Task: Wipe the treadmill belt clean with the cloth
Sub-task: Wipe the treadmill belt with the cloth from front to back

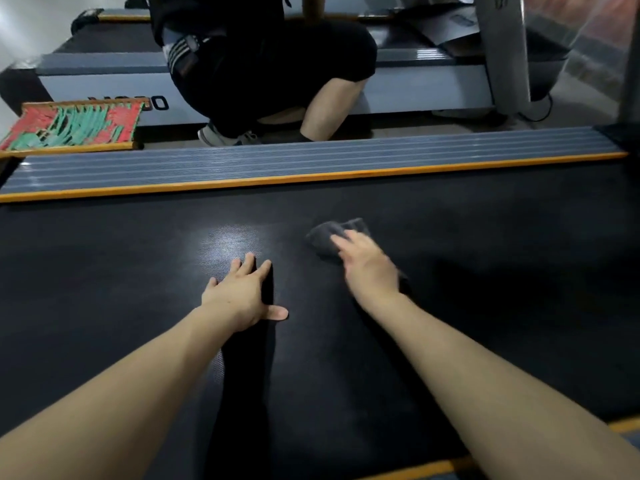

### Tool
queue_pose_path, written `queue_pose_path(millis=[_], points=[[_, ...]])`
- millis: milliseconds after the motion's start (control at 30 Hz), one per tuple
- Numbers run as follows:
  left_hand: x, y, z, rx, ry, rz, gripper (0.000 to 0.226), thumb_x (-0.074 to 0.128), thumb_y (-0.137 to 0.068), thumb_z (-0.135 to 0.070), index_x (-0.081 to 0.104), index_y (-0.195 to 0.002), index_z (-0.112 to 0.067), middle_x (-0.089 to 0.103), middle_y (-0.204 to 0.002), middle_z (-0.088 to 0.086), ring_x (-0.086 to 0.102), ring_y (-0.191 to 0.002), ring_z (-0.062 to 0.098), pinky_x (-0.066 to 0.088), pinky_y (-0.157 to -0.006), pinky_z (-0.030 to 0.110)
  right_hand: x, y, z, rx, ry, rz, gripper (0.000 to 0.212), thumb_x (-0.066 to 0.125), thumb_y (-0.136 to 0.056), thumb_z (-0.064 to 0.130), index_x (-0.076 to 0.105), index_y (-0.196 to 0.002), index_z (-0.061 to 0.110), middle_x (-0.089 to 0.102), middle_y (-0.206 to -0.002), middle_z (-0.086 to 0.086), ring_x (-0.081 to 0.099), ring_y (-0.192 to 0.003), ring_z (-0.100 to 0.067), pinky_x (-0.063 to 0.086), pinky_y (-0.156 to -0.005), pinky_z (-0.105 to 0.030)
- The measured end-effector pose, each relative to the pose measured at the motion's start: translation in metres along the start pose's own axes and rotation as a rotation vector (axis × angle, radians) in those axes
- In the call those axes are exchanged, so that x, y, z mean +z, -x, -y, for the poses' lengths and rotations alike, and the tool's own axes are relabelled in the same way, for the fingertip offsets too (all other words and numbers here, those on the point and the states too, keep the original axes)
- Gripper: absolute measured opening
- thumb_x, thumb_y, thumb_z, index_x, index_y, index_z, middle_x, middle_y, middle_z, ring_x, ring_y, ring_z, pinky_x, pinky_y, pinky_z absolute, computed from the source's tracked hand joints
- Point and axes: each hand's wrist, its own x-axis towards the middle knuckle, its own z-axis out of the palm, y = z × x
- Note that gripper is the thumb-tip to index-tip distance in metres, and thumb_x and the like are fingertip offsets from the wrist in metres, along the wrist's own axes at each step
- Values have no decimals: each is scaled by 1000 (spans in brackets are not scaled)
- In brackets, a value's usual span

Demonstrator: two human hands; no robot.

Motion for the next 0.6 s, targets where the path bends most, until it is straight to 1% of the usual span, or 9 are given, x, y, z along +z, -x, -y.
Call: queue_pose_path(millis=[100,167,200,267,300,367,433,500,600], points=[[-1,0,-1,7,-4,-11,117,72,-70,-77,9,-161,-37,-5,-169,-7,-5,-157,20,16,-121,64,-32,12,-59,282,81,-82,38,50,-99,17,60,-135,25,51,-146,-4,45,-133,-24,38,-106,-33],[0,-2,-1,16,-4,-10,116,72,-69,-77,11,-160,-37,-2,-168,-6,-2,-156,21,19,-119,65,-26,10,-56,437,128,-126,38,48,-99,16,60,-133,26,52,-142,-3,46,-130,-24,40,-105,-34],[0,-3,0,21,-1,-15,116,72,-69,-78,12,-160,-37,0,-168,-6,0,-156,22,19,-119,66,-17,7,-39,484,146,-156,37,49,-96,13,62,-128,25,56,-134,-4,50,-123,-26,43,-99,-35],[2,-4,3,30,1,-29,116,71,-68,-79,13,-159,-37,4,-167,-6,3,-155,22,20,-118,66,6,2,13,412,159,-160,34,51,-89,10,64,-116,24,59,-117,-4,56,-107,-27,46,-85,-37],[3,-4,4,40,-7,-36,115,70,-68,-81,14,-159,-37,6,-166,-6,5,-155,21,21,-118,66,20,1,41,313,132,-132,34,52,-88,11,64,-117,24,59,-115,-3,56,-106,-27,46,-85,-37],[6,-2,6,57,-39,-62,114,65,-69,-84,14,-158,-35,7,-167,-6,5,-155,20,23,-118,63,41,8,84,58,73,-24,38,53,-90,13,61,-125,24,58,-125,-3,54,-115,-26,45,-94,-37],[7,2,7,63,-85,-80,111,57,-73,-87,13,-159,-33,5,-169,-5,4,-156,19,22,-119,61,37,10,85,-123,-32,81,40,56,-93,15,60,-131,25,57,-134,-3,50,-126,-24,38,-105,-31],[5,9,6,65,-122,-96,104,53,-75,-88,22,-157,-32,11,-169,-4,8,-156,20,20,-120,59,19,12,50,-134,-79,83,36,57,-96,16,64,-130,23,58,-138,-6,51,-130,-25,29,-109,-24],[-3,22,7,82,-123,-147,85,56,-76,-84,44,-143,-33,37,-155,-8,34,-145,19,30,-112,51,-17,20,-27,115,10,-35,35,55,-99,18,63,-132,23,53,-145,-8,49,-133,-26,30,-111,-28]])
